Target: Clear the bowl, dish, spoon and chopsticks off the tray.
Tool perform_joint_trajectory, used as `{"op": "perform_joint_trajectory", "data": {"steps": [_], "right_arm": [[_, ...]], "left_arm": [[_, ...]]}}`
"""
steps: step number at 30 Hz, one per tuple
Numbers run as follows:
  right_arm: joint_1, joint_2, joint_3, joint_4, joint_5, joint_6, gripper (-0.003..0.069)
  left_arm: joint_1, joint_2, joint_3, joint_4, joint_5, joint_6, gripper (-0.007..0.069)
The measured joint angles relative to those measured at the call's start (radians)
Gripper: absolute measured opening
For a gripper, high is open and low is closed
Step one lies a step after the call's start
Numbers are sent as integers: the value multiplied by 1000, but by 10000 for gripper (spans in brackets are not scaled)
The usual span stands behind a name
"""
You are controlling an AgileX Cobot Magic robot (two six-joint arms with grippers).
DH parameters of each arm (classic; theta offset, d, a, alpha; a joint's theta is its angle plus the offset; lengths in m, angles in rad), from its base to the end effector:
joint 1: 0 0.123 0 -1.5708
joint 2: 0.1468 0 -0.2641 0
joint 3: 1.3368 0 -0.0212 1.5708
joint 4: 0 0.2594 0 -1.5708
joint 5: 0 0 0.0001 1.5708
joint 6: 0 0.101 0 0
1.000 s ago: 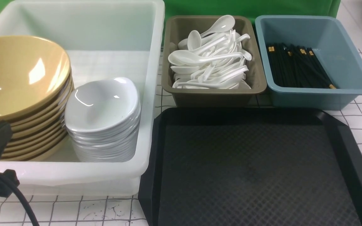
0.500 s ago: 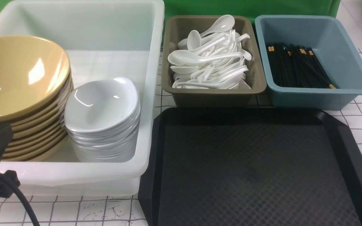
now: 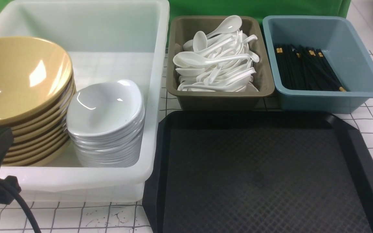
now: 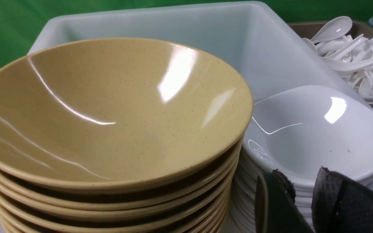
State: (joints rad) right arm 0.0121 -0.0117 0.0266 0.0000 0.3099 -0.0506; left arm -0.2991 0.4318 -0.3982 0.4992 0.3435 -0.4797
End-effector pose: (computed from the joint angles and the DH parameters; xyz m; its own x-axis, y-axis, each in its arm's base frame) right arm 0.0936 0.0011 0.1746 -0.2344 -0.0534 -0.9707 -0.0240 0.9985 -0.0492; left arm 0.1322 -0.0237 0.2777 -0.2378 0.0678 -0.9689 0.1403 0.9895 0.0348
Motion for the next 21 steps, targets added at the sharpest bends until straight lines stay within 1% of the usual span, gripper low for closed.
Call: {"op": "perform_joint_trajectory", "data": {"steps": [4, 7, 10, 11, 14, 15, 16, 21], "right_arm": [[0, 0, 0, 0, 1, 0, 52], [0, 0, 0, 0, 1, 0, 55], [0, 0, 0, 0, 1, 0, 58], [0, 0, 0, 0, 1, 0, 59], [0, 0, 0, 0, 2, 0, 61], [0, 0, 0, 0, 2, 0, 61], [0, 0, 0, 0, 2, 0, 63], [0, 0, 0, 0, 2, 0, 69]], "left_arm": [[0, -79, 69, 1, -27, 0, 139], [0, -231, 149, 10, -35, 0, 139], [9, -373, 193, -52, -19, 15, 122], [19, -397, 201, -90, -6, 36, 108], [88, -443, 216, -245, 55, 182, 24], [88, -443, 216, -252, 60, 182, 20], [130, -445, 220, -312, 92, 264, 0], [198, -445, 253, -430, 139, 387, -11]]}}
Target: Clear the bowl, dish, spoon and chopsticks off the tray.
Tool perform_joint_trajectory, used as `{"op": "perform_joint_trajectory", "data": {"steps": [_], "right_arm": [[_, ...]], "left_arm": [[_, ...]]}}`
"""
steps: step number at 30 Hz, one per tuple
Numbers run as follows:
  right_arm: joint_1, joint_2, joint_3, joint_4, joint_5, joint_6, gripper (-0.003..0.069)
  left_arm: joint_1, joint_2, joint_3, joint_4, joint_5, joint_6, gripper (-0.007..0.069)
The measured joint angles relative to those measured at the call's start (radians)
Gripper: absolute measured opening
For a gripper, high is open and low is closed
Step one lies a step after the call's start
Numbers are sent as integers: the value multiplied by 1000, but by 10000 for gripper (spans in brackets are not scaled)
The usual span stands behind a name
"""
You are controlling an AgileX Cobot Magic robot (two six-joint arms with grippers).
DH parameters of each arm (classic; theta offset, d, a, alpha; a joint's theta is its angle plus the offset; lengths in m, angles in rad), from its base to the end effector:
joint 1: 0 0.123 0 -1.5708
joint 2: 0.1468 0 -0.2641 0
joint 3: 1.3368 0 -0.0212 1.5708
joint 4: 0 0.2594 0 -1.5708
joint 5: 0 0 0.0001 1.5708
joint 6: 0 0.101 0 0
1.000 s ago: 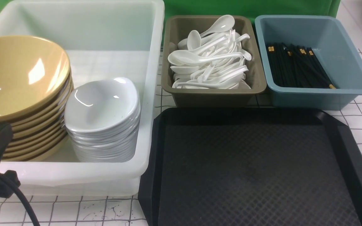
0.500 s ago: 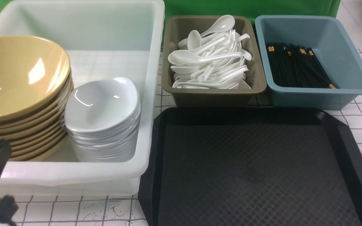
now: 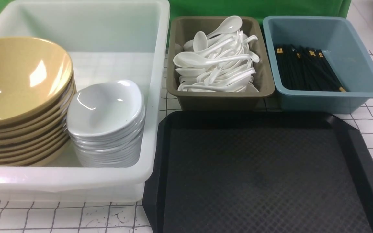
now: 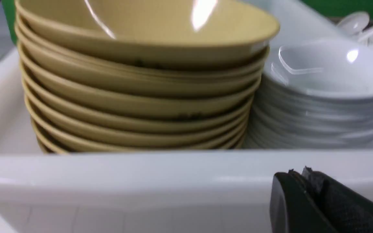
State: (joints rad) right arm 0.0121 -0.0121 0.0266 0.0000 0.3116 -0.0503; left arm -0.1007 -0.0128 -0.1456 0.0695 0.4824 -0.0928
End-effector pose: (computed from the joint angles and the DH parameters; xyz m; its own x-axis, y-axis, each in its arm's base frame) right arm 0.0936 0.0011 0.1745 -0.2357 -0.0531 -0.9704 -0.0240 0.9985 -0.0489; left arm 0.0828 -0.0051 0.2182 -0.2345 -0.0077 -0.9721 0.0620 0.9978 -0.0228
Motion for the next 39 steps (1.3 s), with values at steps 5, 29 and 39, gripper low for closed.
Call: {"op": "perform_joint_trajectory", "data": {"steps": [5, 29, 39], "right_arm": [[0, -1, 0, 0, 0, 1, 74], [0, -1, 0, 0, 0, 1, 89], [0, -1, 0, 0, 0, 1, 100]], "left_arm": [[14, 0, 59, -30, -7, 41, -13], [14, 0, 167, -106, -143, 45, -13], [14, 0, 168, -107, -147, 45, -13]]}}
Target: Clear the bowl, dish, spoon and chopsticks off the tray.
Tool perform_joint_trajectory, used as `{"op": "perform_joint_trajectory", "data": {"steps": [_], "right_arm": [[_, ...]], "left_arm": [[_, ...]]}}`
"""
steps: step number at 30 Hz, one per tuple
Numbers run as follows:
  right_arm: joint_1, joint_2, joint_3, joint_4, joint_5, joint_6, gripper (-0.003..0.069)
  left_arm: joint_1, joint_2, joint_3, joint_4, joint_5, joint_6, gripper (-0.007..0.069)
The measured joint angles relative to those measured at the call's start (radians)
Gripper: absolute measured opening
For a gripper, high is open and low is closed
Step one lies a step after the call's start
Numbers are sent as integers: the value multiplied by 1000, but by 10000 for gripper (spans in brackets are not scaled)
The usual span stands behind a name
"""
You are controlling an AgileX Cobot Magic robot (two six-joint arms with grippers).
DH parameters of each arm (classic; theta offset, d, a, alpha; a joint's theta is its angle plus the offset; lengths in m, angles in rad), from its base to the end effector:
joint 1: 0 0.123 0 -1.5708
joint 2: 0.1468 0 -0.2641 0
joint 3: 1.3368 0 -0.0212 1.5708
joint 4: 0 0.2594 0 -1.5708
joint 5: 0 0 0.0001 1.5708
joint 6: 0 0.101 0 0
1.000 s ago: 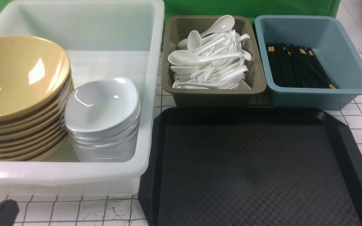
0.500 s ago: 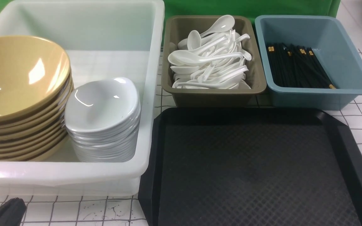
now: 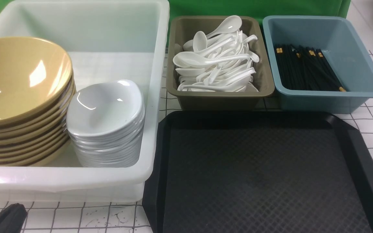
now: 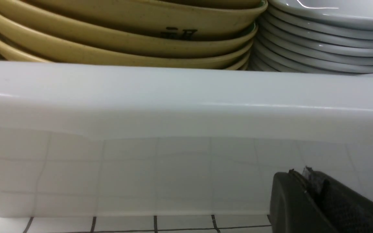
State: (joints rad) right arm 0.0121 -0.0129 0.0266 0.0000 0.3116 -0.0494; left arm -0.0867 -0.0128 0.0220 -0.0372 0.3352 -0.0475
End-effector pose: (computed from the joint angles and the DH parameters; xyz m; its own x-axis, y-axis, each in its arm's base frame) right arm 0.0935 0.0011 0.1745 -0.2350 -0.0522 -0.9706 -0.0237 0.9986 -0.0480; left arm 0.0924 -0.0093 0.1739 -0.2605 -0.0602 -0.9636 0.0771 0.9936 -0.0829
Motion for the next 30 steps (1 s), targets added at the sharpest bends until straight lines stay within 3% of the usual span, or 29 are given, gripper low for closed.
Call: {"op": "perform_joint_trajectory", "data": {"steps": [30], "right_arm": [[0, 0, 0, 0, 0, 0, 121]], "left_arm": [[0, 0, 1, -1, -3, 1, -13]]}}
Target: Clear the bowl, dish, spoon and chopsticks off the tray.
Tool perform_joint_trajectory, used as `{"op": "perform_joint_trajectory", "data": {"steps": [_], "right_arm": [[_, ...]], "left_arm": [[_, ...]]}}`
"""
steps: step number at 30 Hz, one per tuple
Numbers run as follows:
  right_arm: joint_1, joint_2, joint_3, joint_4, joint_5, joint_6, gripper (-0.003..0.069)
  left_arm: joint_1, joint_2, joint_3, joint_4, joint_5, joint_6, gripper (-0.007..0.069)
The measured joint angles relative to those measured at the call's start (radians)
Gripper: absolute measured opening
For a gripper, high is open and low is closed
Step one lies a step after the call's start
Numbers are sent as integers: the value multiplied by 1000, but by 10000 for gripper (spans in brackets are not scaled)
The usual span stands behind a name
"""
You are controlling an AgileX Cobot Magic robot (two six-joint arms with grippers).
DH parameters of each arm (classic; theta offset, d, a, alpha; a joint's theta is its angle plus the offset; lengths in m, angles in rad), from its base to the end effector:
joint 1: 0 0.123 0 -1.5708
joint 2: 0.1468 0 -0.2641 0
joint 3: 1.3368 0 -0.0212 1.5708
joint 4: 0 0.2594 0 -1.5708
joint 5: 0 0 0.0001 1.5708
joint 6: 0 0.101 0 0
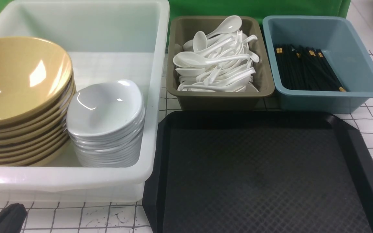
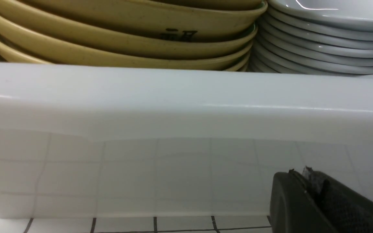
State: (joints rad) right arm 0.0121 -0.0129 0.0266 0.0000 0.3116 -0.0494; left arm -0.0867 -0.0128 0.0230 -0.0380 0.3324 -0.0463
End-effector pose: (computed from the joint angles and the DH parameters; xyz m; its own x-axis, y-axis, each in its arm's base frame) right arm 0.0935 0.0011 0.1745 -0.2350 -0.0522 -0.9706 -0.0237 0.9986 -0.0480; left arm 0.0925 -0.0093 0.1738 -0.2587 -0.0599 -0.9641 0.0776 0.9936 -0.0826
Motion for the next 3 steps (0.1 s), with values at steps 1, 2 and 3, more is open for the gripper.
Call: {"op": "perform_joint_trajectory", "data": {"steps": [1, 2, 3], "right_arm": [[0, 0, 0, 0, 0, 0, 122], [0, 0, 0, 0, 0, 0, 123], [0, 0, 0, 0, 0, 0, 123]], "left_arm": [[0, 0, 0, 0, 0, 0, -13], [0, 0, 0, 0, 0, 1, -13], [0, 0, 0, 0, 0, 1, -13]]}}
